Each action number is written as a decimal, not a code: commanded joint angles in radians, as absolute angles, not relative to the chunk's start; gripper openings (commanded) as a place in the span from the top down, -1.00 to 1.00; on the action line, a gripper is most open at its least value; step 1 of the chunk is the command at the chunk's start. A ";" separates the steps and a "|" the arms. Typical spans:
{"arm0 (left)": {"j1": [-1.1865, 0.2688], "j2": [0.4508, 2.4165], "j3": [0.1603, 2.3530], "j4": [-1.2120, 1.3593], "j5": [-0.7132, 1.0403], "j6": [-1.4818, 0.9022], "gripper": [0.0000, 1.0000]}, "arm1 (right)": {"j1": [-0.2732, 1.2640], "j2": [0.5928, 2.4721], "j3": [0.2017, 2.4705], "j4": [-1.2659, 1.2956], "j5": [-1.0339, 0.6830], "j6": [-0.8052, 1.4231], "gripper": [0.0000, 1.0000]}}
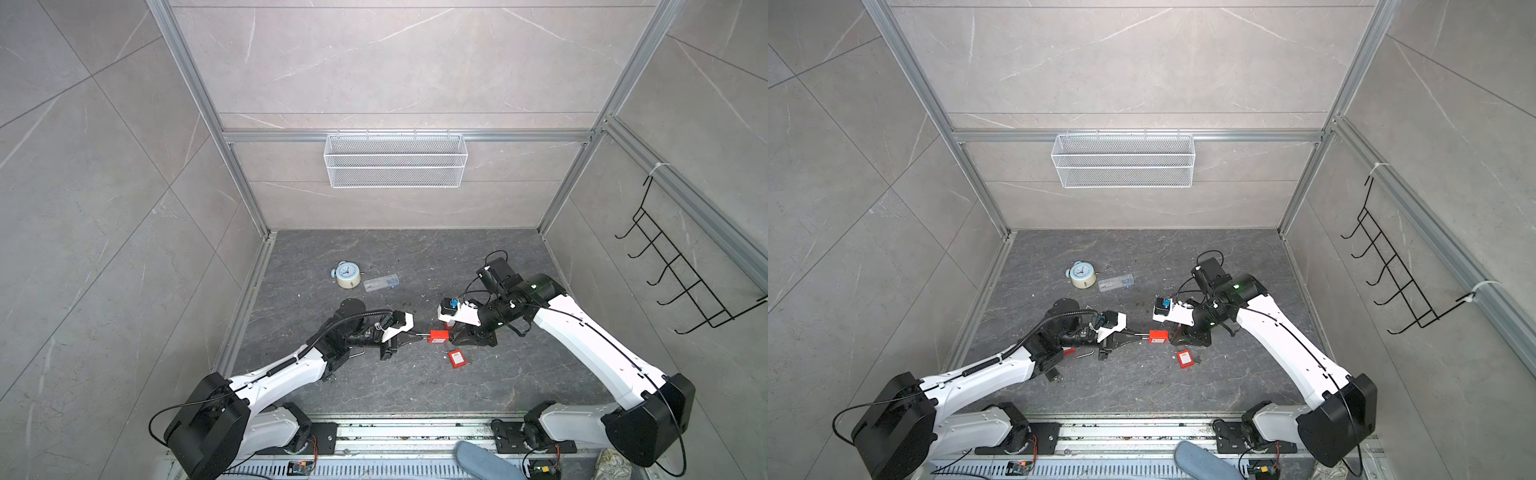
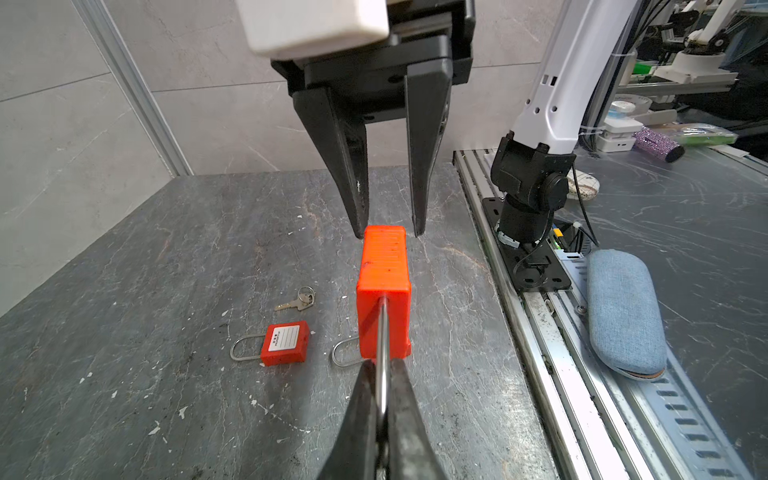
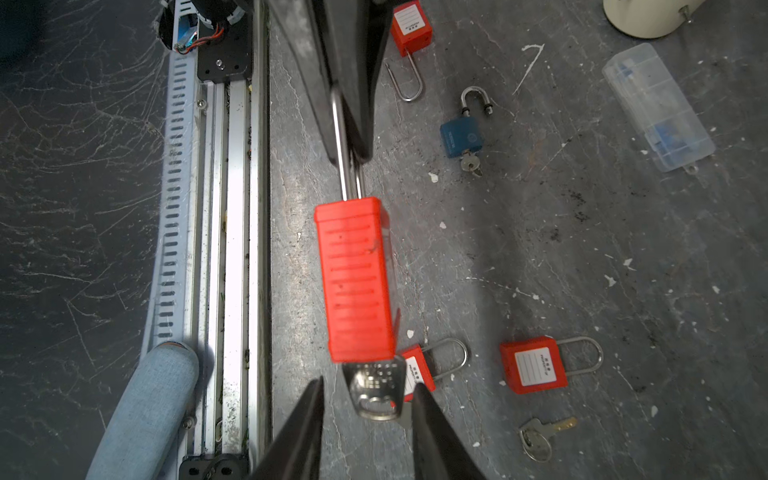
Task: Lock with the key
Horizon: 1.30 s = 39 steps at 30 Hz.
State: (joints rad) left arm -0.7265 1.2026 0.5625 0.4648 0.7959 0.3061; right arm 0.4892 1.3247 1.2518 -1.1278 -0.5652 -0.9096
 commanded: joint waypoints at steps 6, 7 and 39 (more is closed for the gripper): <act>-0.743 1.218 0.608 0.561 0.844 0.276 1.00 | 0.488 1.344 1.236 -1.075 -0.593 -0.913 0.35; -0.743 1.219 0.604 0.570 0.840 0.273 1.00 | 0.488 1.341 1.231 -1.072 -0.603 -0.917 0.35; -0.743 1.229 0.634 0.525 0.823 0.288 1.00 | 0.512 1.165 1.080 -0.933 -0.538 -1.053 0.50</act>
State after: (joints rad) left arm -0.7383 1.2346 0.5850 0.5045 0.7891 0.2768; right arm 0.5083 1.1576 1.0580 -0.8970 -0.5205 -1.0142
